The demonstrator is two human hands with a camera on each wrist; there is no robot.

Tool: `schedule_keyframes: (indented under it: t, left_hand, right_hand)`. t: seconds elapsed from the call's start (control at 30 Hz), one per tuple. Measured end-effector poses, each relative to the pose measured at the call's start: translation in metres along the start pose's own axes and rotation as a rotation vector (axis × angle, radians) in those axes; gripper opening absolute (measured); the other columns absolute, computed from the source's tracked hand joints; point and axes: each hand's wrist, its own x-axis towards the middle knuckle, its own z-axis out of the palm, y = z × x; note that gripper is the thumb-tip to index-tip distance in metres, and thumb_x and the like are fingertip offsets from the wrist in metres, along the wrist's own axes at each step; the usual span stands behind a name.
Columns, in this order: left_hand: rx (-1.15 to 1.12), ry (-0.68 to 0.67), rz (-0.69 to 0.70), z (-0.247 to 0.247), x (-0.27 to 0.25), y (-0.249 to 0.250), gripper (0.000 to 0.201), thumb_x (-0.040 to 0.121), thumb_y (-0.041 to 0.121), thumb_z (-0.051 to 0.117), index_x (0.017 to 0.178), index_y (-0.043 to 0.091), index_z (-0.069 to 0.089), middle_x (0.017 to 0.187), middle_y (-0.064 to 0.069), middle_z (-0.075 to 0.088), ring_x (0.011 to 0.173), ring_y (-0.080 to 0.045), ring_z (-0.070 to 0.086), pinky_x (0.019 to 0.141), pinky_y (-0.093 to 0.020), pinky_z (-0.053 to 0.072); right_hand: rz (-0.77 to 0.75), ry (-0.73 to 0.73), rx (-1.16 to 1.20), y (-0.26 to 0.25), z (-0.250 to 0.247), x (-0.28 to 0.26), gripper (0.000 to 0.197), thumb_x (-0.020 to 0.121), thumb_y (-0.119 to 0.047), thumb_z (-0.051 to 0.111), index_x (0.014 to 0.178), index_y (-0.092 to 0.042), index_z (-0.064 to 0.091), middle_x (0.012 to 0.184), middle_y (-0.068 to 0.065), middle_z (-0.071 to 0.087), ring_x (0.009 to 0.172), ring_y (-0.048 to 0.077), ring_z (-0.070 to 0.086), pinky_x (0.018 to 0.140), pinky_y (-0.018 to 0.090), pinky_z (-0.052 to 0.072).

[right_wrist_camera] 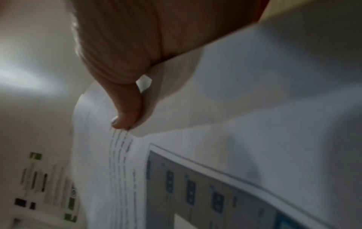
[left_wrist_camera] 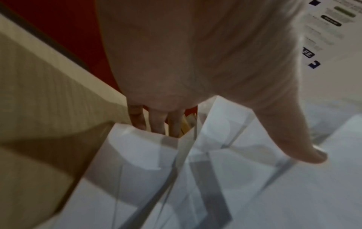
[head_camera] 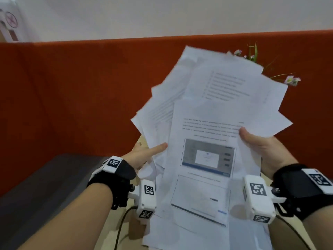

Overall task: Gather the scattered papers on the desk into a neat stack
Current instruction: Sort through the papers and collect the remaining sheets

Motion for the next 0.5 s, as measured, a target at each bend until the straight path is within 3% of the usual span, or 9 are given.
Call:
schedule_keyframes:
  t: [0.03,0.1,0.13,0.17,0.27,0.33,0.37,0.43,0.5]
  left_hand:
    - [-0.025,-0.038,0.031,-0.002,0.001,0.001,0.116,0.062,0.067,0.074,0.152,0.018,0.019,0.148,-0.005,0.041,0.131,-0.028,0.044,0.100,-0.037,0.042]
    - [-0.076,-0.088,0.212,-0.002,-0.005,0.010,0.070,0.079,0.047,0.070,0.138,0.019,0.045,0.123,0.007,0.063,0.123,-0.017,0.054,0.086,-0.023,0.046]
    - [-0.107,-0.113,0.303,-0.002,-0.011,0.018,0.050,0.084,0.037,0.069,0.129,0.023,0.055,0.113,0.012,0.068,0.117,-0.011,0.060,0.088,-0.023,0.050]
    - [-0.146,-0.125,0.404,-0.002,-0.015,0.026,0.047,0.083,0.034,0.071,0.126,0.023,0.059,0.112,0.011,0.072,0.113,-0.008,0.064,0.096,-0.030,0.052]
    - [-0.397,-0.110,0.627,-0.004,-0.032,0.049,0.096,0.059,0.056,0.082,0.141,0.022,0.046,0.133,0.000,0.064,0.123,-0.020,0.061,0.107,-0.049,0.045]
    - [-0.526,-0.078,0.698,-0.002,-0.041,0.060,0.124,0.048,0.059,0.084,0.151,0.029,0.023,0.144,0.002,0.054,0.127,-0.018,0.058,0.099,-0.042,0.052]
    - [-0.498,-0.033,0.727,0.002,-0.045,0.064,0.132,0.047,0.050,0.089,0.152,0.033,0.012,0.148,0.004,0.048,0.127,-0.015,0.057,0.095,-0.037,0.054]
    - [-0.306,0.119,0.747,0.012,-0.052,0.069,0.135,0.049,0.030,0.093,0.150,0.037,0.003,0.151,0.007,0.041,0.131,-0.013,0.051,0.102,-0.035,0.048]
    - [-0.326,0.272,0.780,0.016,-0.054,0.069,0.116,0.054,0.021,0.090,0.144,0.037,0.019,0.142,0.008,0.051,0.126,-0.014,0.055,0.106,-0.041,0.046]
  right_hand:
    - [-0.022,-0.022,0.005,-0.007,0.000,0.000,0.051,0.078,-0.019,0.063,0.127,-0.004,0.061,0.120,0.014,0.071,0.101,0.026,0.072,0.088,0.041,0.056]
    - [-0.073,-0.057,0.014,-0.019,0.001,0.001,0.051,0.079,-0.019,0.061,0.128,-0.004,0.060,0.120,0.012,0.071,0.100,0.022,0.072,0.089,0.038,0.055]
    - [-0.097,-0.073,0.023,-0.025,0.003,0.001,0.052,0.079,-0.020,0.060,0.129,-0.003,0.060,0.121,0.012,0.071,0.101,0.022,0.072,0.089,0.037,0.056]
    - [-0.137,-0.064,0.010,-0.032,0.006,0.001,0.052,0.080,-0.020,0.061,0.129,-0.003,0.059,0.121,0.012,0.071,0.104,0.022,0.071,0.090,0.036,0.056]
    - [-0.366,0.036,-0.151,-0.054,0.018,0.001,0.030,0.087,-0.019,0.065,0.114,-0.007,0.066,0.098,-0.008,0.078,0.092,0.007,0.073,0.080,0.021,0.057]
    - [-0.488,0.162,-0.233,-0.066,0.031,-0.002,0.012,0.089,-0.022,0.068,0.096,-0.013,0.065,0.076,-0.020,0.072,0.070,-0.009,0.067,0.070,0.010,0.052]
    - [-0.544,0.186,-0.250,-0.068,0.035,-0.002,0.009,0.089,-0.021,0.069,0.093,-0.016,0.063,0.079,-0.020,0.069,0.068,-0.014,0.064,0.071,0.007,0.050]
    - [-0.621,0.183,-0.283,-0.065,0.050,-0.009,0.014,0.090,-0.012,0.066,0.089,-0.022,0.058,0.076,-0.026,0.066,0.064,-0.020,0.061,0.067,0.001,0.045]
    - [-0.638,0.179,-0.276,-0.060,0.056,-0.016,0.023,0.091,-0.009,0.064,0.079,-0.025,0.053,0.053,-0.033,0.061,0.055,-0.019,0.058,0.058,-0.001,0.041]
